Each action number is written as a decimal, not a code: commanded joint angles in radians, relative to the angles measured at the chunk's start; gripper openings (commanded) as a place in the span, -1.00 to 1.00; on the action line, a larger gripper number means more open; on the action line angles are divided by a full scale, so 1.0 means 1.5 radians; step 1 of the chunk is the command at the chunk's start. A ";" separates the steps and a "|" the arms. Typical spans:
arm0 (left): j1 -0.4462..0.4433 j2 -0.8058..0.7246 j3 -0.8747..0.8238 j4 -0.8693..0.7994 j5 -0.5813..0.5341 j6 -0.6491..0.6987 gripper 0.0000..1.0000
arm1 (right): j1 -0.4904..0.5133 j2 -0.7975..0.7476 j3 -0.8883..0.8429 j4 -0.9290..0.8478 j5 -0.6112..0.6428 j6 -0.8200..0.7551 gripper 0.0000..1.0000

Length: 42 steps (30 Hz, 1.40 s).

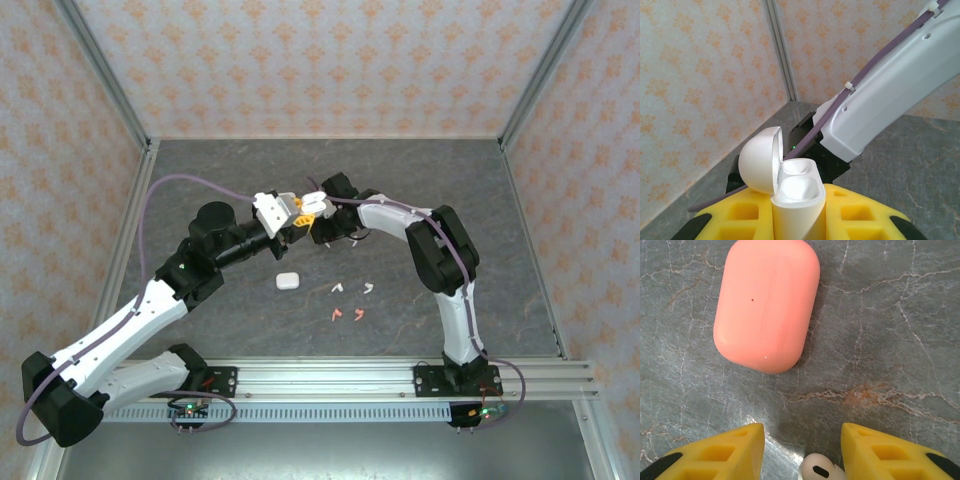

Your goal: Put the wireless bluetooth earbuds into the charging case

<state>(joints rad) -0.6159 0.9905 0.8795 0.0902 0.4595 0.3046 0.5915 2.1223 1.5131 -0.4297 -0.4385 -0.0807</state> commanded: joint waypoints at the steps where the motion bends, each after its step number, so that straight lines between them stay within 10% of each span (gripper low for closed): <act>1: -0.007 -0.010 0.004 -0.008 -0.014 -0.009 -1.00 | 0.006 0.004 0.001 -0.043 0.007 -0.019 -0.16; 28: -0.007 0.004 0.019 -0.011 -0.017 -0.009 -1.00 | 0.006 -0.052 -0.062 -0.048 0.018 -0.036 -0.58; 42: -0.007 0.002 -0.033 0.093 0.002 -0.066 -1.00 | 0.003 -0.386 -0.236 0.103 0.098 0.053 -0.62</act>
<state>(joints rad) -0.6155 0.9993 0.8539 0.1276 0.4553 0.2516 0.5934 1.6642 1.2072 -0.3588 -0.3500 -0.0563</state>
